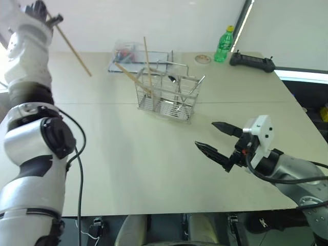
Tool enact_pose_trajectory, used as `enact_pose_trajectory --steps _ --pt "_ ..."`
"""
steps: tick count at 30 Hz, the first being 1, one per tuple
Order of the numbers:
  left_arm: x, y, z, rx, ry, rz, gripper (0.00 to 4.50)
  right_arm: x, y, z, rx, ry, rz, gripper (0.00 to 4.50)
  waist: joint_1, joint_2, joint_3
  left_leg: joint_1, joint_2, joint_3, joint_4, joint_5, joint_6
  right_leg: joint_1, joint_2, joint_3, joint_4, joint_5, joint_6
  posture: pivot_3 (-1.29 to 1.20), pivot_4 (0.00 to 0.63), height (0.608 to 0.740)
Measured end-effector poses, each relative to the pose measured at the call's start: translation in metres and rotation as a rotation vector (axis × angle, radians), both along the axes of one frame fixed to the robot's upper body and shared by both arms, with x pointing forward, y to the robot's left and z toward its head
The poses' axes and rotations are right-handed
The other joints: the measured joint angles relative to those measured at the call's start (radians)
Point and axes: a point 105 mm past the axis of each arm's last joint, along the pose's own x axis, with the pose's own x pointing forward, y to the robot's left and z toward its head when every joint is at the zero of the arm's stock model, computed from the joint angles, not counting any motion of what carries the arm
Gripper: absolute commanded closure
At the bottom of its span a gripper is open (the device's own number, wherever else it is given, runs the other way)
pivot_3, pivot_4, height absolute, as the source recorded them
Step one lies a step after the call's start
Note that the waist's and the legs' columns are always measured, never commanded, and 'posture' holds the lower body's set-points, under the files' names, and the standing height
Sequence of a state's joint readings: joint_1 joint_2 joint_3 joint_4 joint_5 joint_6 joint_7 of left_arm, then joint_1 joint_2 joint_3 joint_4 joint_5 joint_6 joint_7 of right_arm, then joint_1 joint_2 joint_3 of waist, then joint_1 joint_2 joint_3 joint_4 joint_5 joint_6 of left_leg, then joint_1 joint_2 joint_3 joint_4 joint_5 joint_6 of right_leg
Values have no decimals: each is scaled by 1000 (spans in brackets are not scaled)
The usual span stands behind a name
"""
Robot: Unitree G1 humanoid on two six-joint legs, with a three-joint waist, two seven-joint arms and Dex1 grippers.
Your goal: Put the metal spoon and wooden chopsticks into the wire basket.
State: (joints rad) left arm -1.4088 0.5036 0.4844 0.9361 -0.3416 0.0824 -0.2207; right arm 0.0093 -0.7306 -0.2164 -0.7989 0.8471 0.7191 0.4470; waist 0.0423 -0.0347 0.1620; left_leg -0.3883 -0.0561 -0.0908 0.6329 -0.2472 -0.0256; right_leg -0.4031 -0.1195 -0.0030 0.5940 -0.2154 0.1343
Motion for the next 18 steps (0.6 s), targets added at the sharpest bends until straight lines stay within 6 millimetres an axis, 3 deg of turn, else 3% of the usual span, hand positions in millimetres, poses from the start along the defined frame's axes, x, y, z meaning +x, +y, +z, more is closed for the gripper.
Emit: enact_pose_trajectory --steps 3,8,15,18 --pt "-5 -38 21 32 -103 -106 4452 0 1 -1 -2 6 3 0 -3 0 0 0 0 0 -1 0 0 0 0 0 0 0 0 0 150 725" --pt "-12 -104 30 145 -187 -273 4452 -1 -2 -3 0 24 -12 0 -6 1 0 0 0 1 -2 0 0 -1 1 0 1 0 0 0 150 725" --pt "-3 -120 -2 217 -137 -304 4452 -4 -6 -3 2 25 -52 0 -29 2 0 1 1 1 -2 0 0 -1 1 1 1 0 0 0 150 725" --pt "-4 -129 -3 245 -144 -321 4452 -4 -7 -4 8 29 -63 0 -29 2 0 1 0 1 -2 0 1 -1 1 1 1 0 0 0 150 725"
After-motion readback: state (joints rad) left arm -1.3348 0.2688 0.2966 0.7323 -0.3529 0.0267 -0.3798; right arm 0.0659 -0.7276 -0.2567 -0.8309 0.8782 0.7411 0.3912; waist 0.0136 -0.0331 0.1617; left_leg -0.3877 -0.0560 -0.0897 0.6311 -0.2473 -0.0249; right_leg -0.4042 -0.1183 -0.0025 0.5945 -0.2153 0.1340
